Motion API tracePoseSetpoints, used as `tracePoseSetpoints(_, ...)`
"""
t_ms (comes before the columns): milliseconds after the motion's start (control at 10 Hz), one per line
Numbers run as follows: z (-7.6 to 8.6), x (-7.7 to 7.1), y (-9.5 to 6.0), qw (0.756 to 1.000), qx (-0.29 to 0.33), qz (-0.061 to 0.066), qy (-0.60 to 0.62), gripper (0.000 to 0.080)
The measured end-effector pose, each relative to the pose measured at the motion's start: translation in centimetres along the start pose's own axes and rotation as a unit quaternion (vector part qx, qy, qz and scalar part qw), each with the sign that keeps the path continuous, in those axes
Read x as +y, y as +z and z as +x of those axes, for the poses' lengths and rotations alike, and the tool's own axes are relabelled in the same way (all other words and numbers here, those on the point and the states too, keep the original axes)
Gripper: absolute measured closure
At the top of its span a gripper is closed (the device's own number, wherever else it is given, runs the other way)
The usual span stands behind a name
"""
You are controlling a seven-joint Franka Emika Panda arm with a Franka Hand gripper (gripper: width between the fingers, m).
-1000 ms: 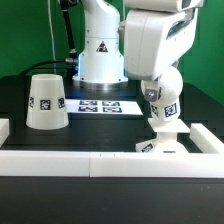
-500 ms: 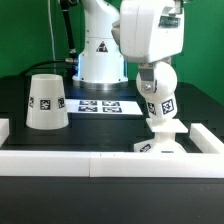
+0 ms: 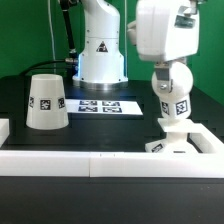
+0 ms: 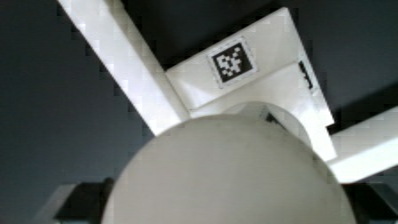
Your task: Assemble lamp
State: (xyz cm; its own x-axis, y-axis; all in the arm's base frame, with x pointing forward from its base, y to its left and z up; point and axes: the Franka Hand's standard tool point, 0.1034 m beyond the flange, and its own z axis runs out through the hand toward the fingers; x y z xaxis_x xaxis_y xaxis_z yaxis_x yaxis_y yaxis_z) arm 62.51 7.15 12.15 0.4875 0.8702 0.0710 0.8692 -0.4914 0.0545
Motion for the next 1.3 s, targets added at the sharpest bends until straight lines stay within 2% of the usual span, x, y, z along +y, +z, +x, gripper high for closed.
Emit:
tracePoseSetpoints(300,1.1,-0.7,0.0,1.0,0.004,-0.002,0.013,0.0222)
tracePoseSetpoints(500,1.7,-0.8,0.1,1.0,0.011,-0.009,0.02,0.0222)
tracePoseSetpoints(1100,2.0,-0.7,0.0,0.998,0.016,-0.014,0.061,0.022)
tracePoseSetpoints(1300,2.0,-0.7,0.0,0.993,0.017,-0.013,0.114,0.022)
